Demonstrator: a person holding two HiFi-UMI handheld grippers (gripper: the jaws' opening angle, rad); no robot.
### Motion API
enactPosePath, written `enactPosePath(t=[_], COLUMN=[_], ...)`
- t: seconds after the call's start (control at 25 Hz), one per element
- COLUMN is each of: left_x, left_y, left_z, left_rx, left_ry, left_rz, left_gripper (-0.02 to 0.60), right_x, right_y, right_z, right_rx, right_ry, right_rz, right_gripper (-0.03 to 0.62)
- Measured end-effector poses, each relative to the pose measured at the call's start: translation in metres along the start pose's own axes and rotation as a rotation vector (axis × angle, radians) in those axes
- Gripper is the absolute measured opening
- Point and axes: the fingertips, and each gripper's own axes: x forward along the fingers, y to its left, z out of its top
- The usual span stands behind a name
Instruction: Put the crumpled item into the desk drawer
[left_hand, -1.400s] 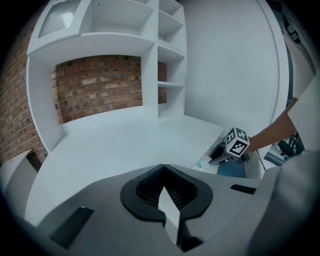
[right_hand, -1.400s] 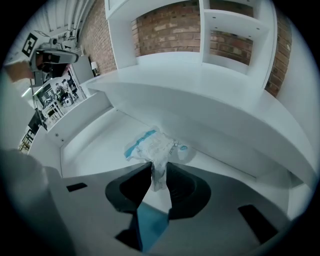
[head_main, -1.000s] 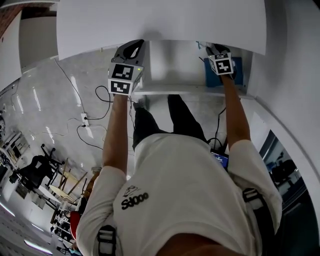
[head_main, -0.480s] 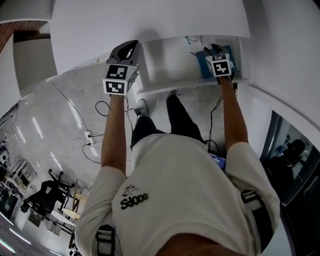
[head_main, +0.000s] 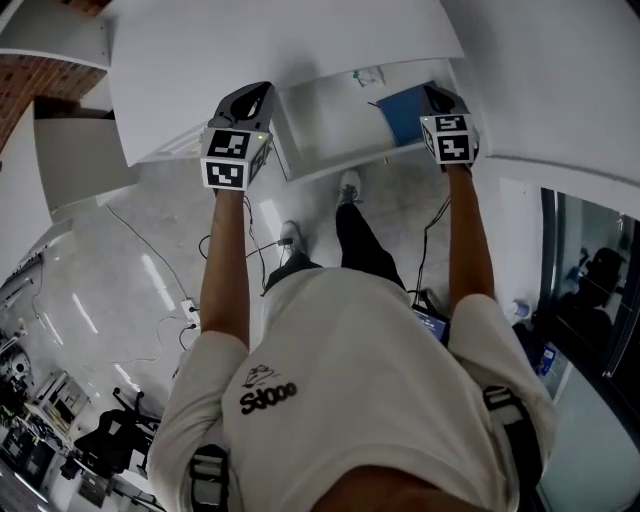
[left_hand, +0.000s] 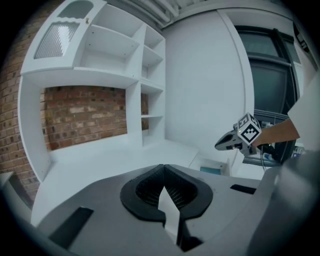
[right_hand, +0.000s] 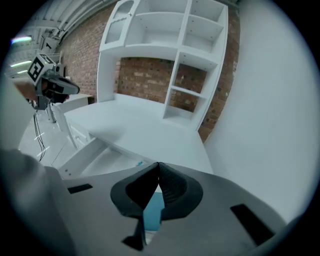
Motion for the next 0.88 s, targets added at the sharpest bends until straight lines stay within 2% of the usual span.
enactPosePath(t=[0.28, 0.6, 0.88], left_x=[-0.053, -0.130, -0.196], left_y=[-0.018, -0.040, -0.073], left_z=[0.026, 0.054, 0.080], left_rx=[0.060, 0.124, 0.236], left_ry=[-0.084, -0.188, -0.273], left_rz=[-0.023, -0.047, -0.094], left_gripper=[0.006, 0.008, 0.008], right_x=[-0.098, -0.203, -0.284], right_y=[0.017, 0.061, 0.095], right_z=[0.034, 0.070, 0.084], right_rx=[0.015, 0.000, 0.002], right_ry=[-0.130, -0.248, -0.338], right_rz=[-0.072, -0.124, -0.185], right_gripper=[0.006, 0.006, 0.006])
